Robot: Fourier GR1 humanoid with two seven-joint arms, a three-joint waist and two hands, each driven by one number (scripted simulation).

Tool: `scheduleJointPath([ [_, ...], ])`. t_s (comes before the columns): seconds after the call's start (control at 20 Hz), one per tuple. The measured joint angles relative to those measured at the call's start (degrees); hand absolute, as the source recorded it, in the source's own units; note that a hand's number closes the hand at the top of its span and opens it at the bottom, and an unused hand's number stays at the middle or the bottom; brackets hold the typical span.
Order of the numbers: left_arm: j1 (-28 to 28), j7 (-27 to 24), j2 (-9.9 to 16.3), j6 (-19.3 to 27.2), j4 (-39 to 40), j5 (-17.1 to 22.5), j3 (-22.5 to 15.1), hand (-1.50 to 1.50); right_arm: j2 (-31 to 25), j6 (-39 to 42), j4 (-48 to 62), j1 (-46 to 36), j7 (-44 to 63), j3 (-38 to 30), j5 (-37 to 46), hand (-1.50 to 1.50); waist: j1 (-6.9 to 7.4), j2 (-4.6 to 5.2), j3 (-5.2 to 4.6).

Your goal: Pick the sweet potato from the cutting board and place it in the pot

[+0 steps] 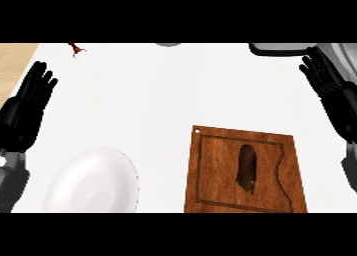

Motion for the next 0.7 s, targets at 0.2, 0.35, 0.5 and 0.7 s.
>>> scheduleJointPath([
  [0.2, -0.5, 2.8, -1.9, 1.4, -1.2, -1.2, -2.5, 0.0, 4.6, -0.9, 2.1, 0.0, 4.0, 6.6, 2.7, -1.5, 1.31, -0.09, -1.6],
  [0.35, -0.6, 4.8, -3.4, 1.7, -1.3, -1.3, -4.4, 0.0, 5.1, 0.9, 4.3, -2.4, 8.4, 13.9, 7.5, 1.5, 3.24, -0.1, -2.7],
  [0.5, 0.8, 6.3, -5.5, 2.6, -1.2, -1.1, -6.1, 0.0, 0.0, -2.4, 3.9, -3.4, 8.9, 18.5, 19.9, -1.5, 2.37, -0.6, -2.9],
  [0.7, 2.8, 9.1, -7.4, 4.8, -3.8, -1.5, -7.8, 0.0, -0.9, -7.8, -2.6, -1.1, 8.2, 24.8, 31.7, -1.5, 1.09, -0.91, -2.68],
])
